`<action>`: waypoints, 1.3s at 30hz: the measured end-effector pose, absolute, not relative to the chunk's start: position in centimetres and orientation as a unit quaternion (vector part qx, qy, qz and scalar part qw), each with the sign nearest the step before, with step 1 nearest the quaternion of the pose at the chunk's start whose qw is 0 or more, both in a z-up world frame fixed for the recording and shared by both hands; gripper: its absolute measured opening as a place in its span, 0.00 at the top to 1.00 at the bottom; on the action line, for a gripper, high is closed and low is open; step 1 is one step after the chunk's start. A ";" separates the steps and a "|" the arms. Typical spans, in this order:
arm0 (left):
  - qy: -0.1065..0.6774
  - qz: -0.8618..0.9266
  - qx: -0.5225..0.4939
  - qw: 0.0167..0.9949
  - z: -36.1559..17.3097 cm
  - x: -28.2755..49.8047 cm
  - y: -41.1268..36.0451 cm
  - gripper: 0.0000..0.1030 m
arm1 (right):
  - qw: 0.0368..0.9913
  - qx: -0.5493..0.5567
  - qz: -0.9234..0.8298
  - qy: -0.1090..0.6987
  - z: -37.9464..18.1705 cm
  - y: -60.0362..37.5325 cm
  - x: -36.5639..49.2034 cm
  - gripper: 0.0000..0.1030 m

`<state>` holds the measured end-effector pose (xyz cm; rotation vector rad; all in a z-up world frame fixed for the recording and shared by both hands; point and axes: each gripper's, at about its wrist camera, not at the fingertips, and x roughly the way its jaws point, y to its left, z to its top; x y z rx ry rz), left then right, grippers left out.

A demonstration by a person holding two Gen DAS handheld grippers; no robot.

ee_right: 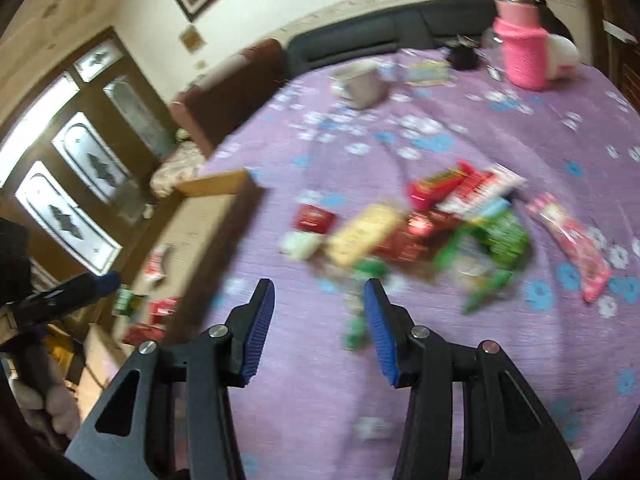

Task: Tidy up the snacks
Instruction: 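Grasp the white wrapped candy with the left gripper while the right gripper grasps a clear green-trimmed packet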

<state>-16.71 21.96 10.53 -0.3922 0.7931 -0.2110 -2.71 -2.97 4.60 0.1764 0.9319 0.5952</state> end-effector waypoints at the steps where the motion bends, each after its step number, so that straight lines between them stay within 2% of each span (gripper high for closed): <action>1: 0.387 -0.100 -0.186 0.898 10.4 -16.4 21.5 0.36 | 0.846 0.082 0.279 0.447 4.1 -3.1 -2.4 0.53; 10: 0.408 -0.089 -0.177 0.891 10.0 -13.6 19.1 0.36 | 0.844 0.029 0.285 0.454 1.6 0.0 -0.5 0.53; 12: 0.413 -0.093 -0.184 0.887 9.7 -12.1 18.5 0.36 | 0.847 0.017 0.280 0.451 1.2 0.5 -0.3 0.61; 14: 0.420 -0.093 -0.188 0.883 9.2 -10.8 18.0 0.36 | 0.849 0.013 0.278 0.449 0.8 0.6 -0.3 0.80; 22: 0.460 -0.058 -0.180 0.868 6.1 -4.8 16.4 0.36 | 0.841 0.045 0.285 0.458 0.4 -1.3 -0.1 0.79; 25: 0.470 -0.036 -0.145 0.870 5.2 -3.0 15.7 0.37 | 0.835 0.061 0.289 0.464 0.3 -1.7 0.1 0.80; 27: 0.477 -0.026 -0.097 0.873 4.6 -2.6 14.5 0.41 | 0.832 0.069 0.291 0.467 0.2 -1.9 0.2 0.79; 28: 0.481 -0.024 -0.077 0.873 4.3 -2.5 14.0 0.59 | 0.831 0.071 0.292 0.468 0.2 -1.9 0.2 0.79; 29: 0.486 -0.020 -0.048 0.872 3.8 -2.6 13.3 0.61 | 0.831 0.072 0.292 0.468 0.2 -1.9 0.2 0.79; 32: 0.476 -0.020 -0.026 0.879 4.2 -3.7 13.1 0.63 | 0.830 0.074 0.293 0.469 0.2 -1.9 0.2 0.79; 39: 0.460 -0.037 -0.062 0.885 5.4 -7.5 15.6 0.64 | 0.831 0.076 0.291 0.468 0.3 -1.9 0.1 0.79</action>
